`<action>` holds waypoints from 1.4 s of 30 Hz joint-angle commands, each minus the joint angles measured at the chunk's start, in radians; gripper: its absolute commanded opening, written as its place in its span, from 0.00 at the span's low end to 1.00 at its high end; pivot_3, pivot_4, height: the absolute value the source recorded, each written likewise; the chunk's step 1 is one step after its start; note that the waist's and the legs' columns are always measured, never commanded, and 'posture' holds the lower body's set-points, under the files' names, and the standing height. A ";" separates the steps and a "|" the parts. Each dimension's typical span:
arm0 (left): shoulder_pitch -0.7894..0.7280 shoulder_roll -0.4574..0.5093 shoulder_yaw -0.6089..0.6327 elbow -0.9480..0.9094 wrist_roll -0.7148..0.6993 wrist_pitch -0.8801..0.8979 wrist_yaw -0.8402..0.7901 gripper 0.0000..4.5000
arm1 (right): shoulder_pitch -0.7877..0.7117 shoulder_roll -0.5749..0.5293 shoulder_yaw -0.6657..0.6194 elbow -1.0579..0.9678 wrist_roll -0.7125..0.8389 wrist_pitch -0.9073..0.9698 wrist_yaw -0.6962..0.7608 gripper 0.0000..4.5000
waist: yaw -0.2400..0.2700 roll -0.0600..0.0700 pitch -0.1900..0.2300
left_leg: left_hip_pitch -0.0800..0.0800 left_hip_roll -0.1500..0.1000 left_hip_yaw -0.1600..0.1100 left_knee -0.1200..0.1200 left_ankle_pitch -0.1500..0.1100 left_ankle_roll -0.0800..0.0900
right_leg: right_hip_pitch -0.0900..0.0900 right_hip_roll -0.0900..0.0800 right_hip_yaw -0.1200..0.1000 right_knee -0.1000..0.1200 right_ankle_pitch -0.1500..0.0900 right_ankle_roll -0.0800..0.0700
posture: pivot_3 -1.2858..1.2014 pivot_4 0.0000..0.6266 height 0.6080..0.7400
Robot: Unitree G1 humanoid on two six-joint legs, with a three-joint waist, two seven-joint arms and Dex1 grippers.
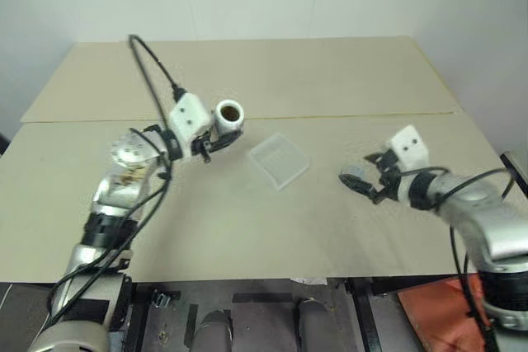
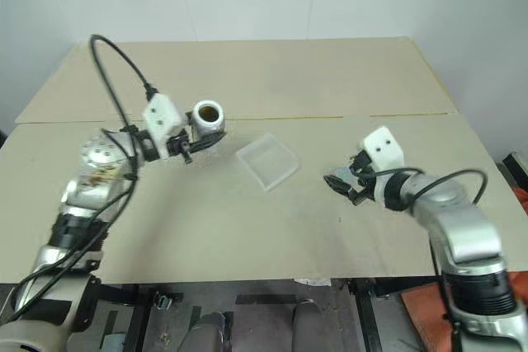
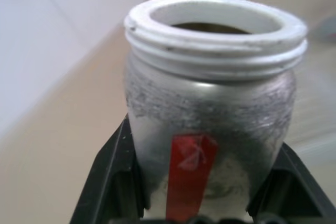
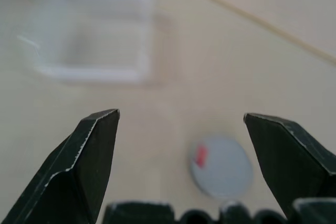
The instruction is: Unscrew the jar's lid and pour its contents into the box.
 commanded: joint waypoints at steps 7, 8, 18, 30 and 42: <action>-0.536 0.009 -0.626 0.595 1.089 -0.312 1.159 0.43 | -0.135 -0.077 -0.005 -0.065 0.184 0.075 0.149 0.98 | 0.039 -0.002 0.002 | -0.005 -0.002 0.000 0.003 0.000 0.000 | -0.002 -0.001 0.000 -0.003 0.002 0.003 | 0.52 0.24 1.00; -0.567 -0.019 -0.665 0.638 1.139 -0.260 1.242 0.43 | -0.144 -0.077 -0.004 -0.065 0.188 0.070 0.154 0.98 | 0.044 -0.002 0.002 | -0.006 -0.002 0.000 0.003 0.000 0.000 | -0.002 -0.001 0.000 -0.002 0.002 0.004 | 0.52 0.24 1.00; -0.632 -0.165 -0.851 0.870 1.267 -0.188 1.436 0.43 | -0.157 -0.041 -0.027 -0.107 0.199 0.068 0.089 0.98 | 0.040 -0.003 0.002 | -0.014 -0.002 0.000 0.002 0.004 -0.007 | -0.008 -0.002 -0.001 0.001 0.002 0.005 | 0.52 0.24 1.00; -0.619 -0.157 -0.771 0.889 1.118 -0.289 1.366 0.43 | -0.142 -0.043 -0.032 -0.123 0.216 0.056 0.065 0.98 | 0.047 -0.003 0.003 | -0.014 -0.003 0.000 0.003 0.005 -0.008 | -0.008 -0.002 -0.001 0.001 0.003 0.005 | 0.52 0.24 1.00; -0.238 -0.173 -0.033 0.386 -0.098 -0.126 0.235 0.43 | -0.125 -0.039 -0.015 -0.089 0.192 -0.024 0.103 0.98 | 0.033 -0.002 0.002 | -0.013 -0.002 0.000 0.004 0.006 -0.010 | -0.007 -0.003 -0.001 0.003 0.003 0.005 | 0.52 0.24 1.00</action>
